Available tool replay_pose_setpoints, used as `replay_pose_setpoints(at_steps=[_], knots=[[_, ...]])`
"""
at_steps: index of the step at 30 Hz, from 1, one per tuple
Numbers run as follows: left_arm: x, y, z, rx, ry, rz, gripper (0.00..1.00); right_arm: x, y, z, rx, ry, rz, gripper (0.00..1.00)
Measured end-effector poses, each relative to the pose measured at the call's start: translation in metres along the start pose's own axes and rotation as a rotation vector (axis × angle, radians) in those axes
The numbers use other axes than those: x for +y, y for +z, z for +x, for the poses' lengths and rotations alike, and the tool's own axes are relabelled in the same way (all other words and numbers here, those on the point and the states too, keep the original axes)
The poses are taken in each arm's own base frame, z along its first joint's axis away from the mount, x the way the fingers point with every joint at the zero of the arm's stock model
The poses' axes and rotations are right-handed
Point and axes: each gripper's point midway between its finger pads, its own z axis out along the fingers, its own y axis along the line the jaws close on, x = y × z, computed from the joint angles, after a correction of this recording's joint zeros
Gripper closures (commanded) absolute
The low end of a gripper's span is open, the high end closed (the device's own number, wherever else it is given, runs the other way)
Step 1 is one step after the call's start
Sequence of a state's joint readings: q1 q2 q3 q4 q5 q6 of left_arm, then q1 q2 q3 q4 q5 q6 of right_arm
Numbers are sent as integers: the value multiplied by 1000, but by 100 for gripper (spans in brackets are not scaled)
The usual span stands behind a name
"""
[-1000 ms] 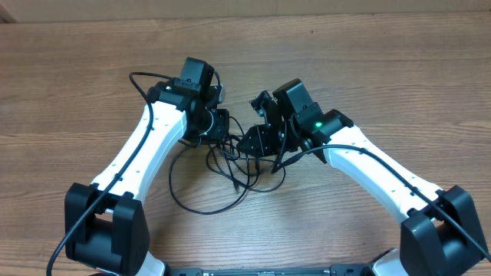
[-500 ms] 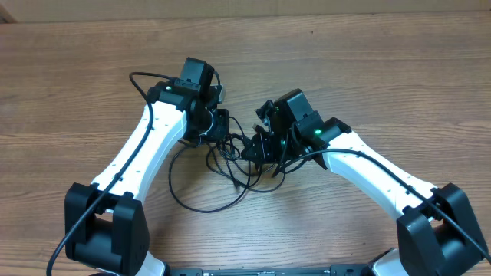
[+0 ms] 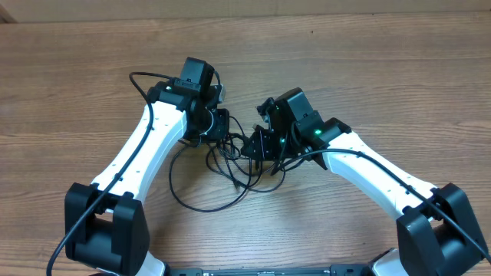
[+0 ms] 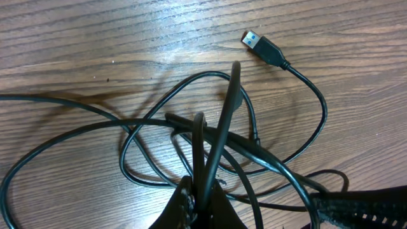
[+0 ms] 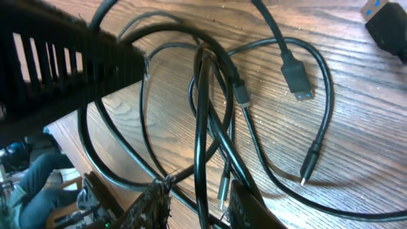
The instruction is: Untangle cables
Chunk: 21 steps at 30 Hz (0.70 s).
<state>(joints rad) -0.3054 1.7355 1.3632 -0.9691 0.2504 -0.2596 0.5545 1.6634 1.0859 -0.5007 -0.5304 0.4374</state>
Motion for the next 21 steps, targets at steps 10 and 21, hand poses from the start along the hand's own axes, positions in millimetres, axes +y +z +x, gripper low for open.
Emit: replay_pose_setpoints(at_steps=[10, 21], knots=[[0, 0, 1, 3, -4, -1, 96, -15, 13, 5, -2, 60, 16, 71], [0, 0, 1, 3, -3, -1, 96, -19, 26, 7, 23, 75, -3, 96]])
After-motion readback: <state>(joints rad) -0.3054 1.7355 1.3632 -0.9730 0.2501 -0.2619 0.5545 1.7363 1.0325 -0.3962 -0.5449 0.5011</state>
